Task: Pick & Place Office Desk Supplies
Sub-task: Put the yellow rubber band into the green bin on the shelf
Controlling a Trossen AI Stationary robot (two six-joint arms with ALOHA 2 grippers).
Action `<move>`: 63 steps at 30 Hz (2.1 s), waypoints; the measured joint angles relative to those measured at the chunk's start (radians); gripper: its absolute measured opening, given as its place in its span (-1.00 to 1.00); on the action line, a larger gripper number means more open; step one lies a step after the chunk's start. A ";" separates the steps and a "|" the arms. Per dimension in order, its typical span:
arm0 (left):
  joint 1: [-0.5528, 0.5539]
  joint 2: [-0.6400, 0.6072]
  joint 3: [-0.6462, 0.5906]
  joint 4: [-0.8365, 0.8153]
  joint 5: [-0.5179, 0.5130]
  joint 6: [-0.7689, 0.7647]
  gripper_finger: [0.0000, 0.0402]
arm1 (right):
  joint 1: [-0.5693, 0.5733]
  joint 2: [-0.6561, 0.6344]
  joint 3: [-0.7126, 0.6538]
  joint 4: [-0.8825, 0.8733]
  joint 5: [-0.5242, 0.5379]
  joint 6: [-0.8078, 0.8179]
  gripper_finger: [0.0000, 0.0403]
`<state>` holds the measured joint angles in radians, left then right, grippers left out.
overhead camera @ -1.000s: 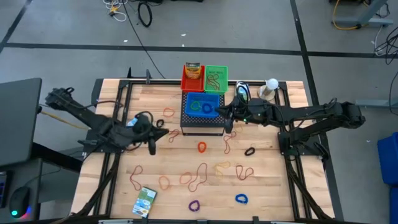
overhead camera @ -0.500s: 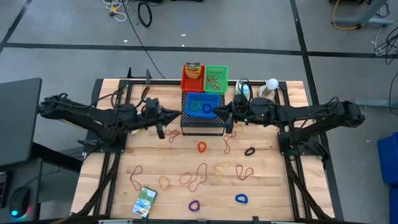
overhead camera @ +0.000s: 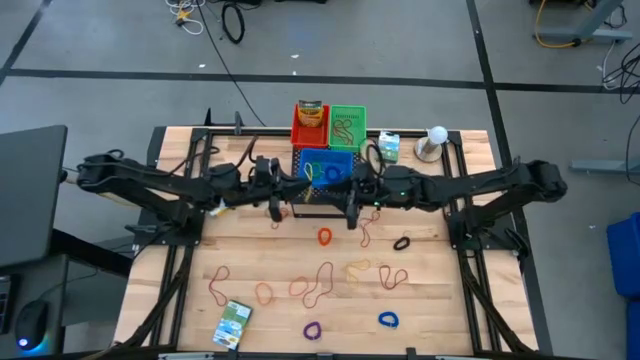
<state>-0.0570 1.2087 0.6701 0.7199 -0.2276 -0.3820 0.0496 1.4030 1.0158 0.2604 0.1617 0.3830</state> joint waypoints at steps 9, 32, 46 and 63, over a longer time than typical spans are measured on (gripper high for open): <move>0.000 0.010 0.000 0.015 0.010 0.001 -0.98 | -0.006 0.081 0.042 0.102 -0.016 -0.055 -0.18; 0.000 0.001 0.000 -0.010 0.005 -0.004 -0.80 | -0.007 0.096 0.043 0.115 0.034 -0.025 -0.95; 0.000 -0.277 0.000 -0.439 -0.132 0.076 -0.30 | -0.028 -0.009 0.041 -0.065 0.101 0.050 -0.99; 0.028 -0.182 0.000 -0.533 -0.179 0.129 -0.97 | -0.053 -0.191 0.230 -0.461 0.292 0.093 -1.00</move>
<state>-0.0291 1.0269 0.6697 0.1869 -0.4065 -0.2531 -0.0034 1.2120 1.2455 -0.2011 0.4533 0.4759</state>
